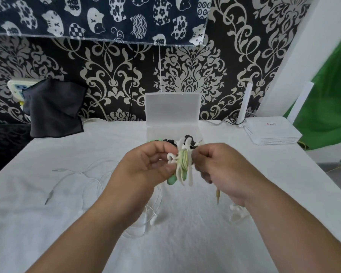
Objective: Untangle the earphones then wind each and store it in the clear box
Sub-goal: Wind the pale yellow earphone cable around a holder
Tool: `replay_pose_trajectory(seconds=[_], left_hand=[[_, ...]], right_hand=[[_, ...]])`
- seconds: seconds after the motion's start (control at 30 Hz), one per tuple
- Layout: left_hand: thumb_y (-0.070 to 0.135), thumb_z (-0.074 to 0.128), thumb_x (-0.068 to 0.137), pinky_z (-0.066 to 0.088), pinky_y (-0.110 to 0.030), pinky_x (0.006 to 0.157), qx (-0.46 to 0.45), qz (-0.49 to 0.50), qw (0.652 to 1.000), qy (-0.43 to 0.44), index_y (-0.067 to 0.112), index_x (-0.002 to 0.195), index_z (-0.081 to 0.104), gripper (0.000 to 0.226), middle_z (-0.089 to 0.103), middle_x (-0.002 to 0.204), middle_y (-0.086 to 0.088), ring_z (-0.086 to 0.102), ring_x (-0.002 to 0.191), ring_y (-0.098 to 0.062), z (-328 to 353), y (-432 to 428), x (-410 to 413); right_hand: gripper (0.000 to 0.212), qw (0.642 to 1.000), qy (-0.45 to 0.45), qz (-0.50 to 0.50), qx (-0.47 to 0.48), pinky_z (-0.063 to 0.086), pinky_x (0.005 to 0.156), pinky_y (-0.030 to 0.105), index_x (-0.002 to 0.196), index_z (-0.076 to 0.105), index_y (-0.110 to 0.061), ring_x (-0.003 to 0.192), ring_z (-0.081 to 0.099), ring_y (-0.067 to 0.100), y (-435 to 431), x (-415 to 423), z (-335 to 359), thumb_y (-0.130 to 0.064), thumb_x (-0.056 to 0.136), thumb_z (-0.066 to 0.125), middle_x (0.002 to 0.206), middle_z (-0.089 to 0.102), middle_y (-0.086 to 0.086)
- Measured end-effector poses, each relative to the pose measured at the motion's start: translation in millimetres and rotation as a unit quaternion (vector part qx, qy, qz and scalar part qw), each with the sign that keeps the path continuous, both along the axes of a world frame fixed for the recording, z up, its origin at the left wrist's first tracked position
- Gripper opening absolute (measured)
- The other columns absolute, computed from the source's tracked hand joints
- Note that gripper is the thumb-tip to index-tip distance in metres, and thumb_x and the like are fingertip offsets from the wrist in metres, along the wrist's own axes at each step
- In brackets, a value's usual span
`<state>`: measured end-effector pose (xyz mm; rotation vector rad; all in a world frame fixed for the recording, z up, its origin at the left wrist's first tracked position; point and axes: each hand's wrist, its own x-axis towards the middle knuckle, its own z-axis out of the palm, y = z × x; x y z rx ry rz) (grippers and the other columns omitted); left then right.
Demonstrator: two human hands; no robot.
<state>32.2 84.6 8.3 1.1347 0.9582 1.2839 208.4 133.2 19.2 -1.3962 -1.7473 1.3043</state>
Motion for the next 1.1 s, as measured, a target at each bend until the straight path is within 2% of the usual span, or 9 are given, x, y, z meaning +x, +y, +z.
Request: replay_pose_trajectory(seconds=[0.07,0.17,0.23,0.37,0.47,0.57,0.73,0.83,1.1], left_hand=[[0.001,0.069,0.078,0.053,-0.024,0.068,-0.006,0.037,0.999,-0.019,0.014,0.091,0.072,0.018,0.07,0.085,-0.012,0.064,0.072,-0.019,-0.6,2.3,-2.5],[-0.004,0.068,0.085,0.051,-0.042,0.085,-0.012,0.123,0.992,0.021,0.014,0.095,0.071,0.021,0.072,0.091,-0.011,0.063,0.078,-0.027,-1.6,6.1,-9.4],[-0.004,0.066,0.088,0.049,-0.047,0.081,-0.009,0.165,0.983,0.075,0.021,0.093,0.072,0.025,0.072,0.085,-0.001,0.06,0.074,-0.029,-2.3,6.5,-12.7],[-0.001,0.068,0.088,0.041,-0.031,0.064,-0.005,0.192,0.967,0.166,0.028,0.089,0.071,0.029,0.066,0.075,0.008,0.053,0.062,-0.025,-1.0,3.4,-13.2],[-0.002,0.066,0.089,0.032,-0.01,0.044,0.009,0.187,0.956,0.227,0.023,0.091,0.068,0.026,0.064,0.078,-0.003,0.044,0.038,0.002,3.7,-0.4,-10.9],[-0.002,0.062,0.092,0.027,-0.007,0.038,0.005,0.161,0.954,0.251,0.022,0.093,0.067,0.025,0.059,0.075,0.002,0.042,0.035,0.004,5.7,-2.7,-8.6],[-0.003,0.058,0.094,0.033,-0.006,0.043,0.012,0.094,0.956,0.277,0.022,0.094,0.067,0.027,0.064,0.082,0.005,0.047,0.042,0.006,6.8,-3.4,-2.8],[-0.005,0.057,0.094,0.04,-0.007,0.058,0.024,0.06,0.959,0.275,0.024,0.093,0.067,0.031,0.064,0.082,0.009,0.054,0.063,0.0,4.5,-3.0,-1.0],[-0.009,0.051,0.095,0.055,-0.032,0.074,0.028,0.022,0.975,0.221,0.041,0.108,0.058,0.052,0.055,0.1,0.004,0.057,0.091,-0.03,-0.6,0.3,-2.6]], right_hand=[[0.043,0.998,0.003,0.05,-0.036,0.029,0.061,0.035,0.065,0.071,-0.027,0.056,0.034,0.016,-2.2,-5.9,-2.2,-0.023,0.103,0.051,0.06,0.043,-0.004],[0.032,0.993,-0.012,0.101,-0.061,0.035,0.053,0.018,0.084,0.074,-0.017,0.051,0.039,0.01,-7.2,-12.8,-0.8,-0.02,0.104,0.049,0.059,0.046,-0.005],[0.027,0.99,-0.023,0.123,-0.067,0.035,0.052,0.014,0.092,0.073,-0.013,0.049,0.04,0.006,-10.4,-14.9,-0.3,-0.019,0.104,0.049,0.057,0.046,-0.008],[0.024,0.986,-0.066,0.148,-0.04,0.035,0.057,0.024,0.092,0.075,-0.018,0.052,0.041,0.008,-15.5,-14.5,4.1,-0.023,0.102,0.054,0.055,0.048,-0.01],[0.025,0.986,-0.085,0.142,-0.012,0.037,0.058,0.026,0.084,0.075,-0.02,0.048,0.04,0.005,-17.4,-11.1,8.0,-0.026,0.1,0.057,0.049,0.046,-0.013],[0.025,0.99,-0.085,0.109,0.035,0.035,0.055,0.024,0.082,0.075,-0.02,0.044,0.037,0.003,-15.7,-7.7,10.2,-0.028,0.098,0.059,0.045,0.043,-0.014],[0.022,0.992,-0.065,0.03,0.105,0.037,0.052,0.023,0.071,0.073,-0.025,0.046,0.044,0.004,-8.7,-1.7,11.7,-0.029,0.092,0.068,0.048,0.051,-0.01],[0.019,0.991,-0.054,-0.006,0.123,0.037,0.046,0.014,0.069,0.071,-0.027,0.044,0.048,0.004,-7.1,1.6,12.0,-0.03,0.088,0.073,0.047,0.055,-0.01],[0.013,0.995,-0.014,-0.043,0.089,0.04,0.045,0.014,0.077,0.071,-0.02,0.044,0.053,0.004,-6.2,3.4,11.5,-0.029,0.084,0.078,0.048,0.058,-0.012]])
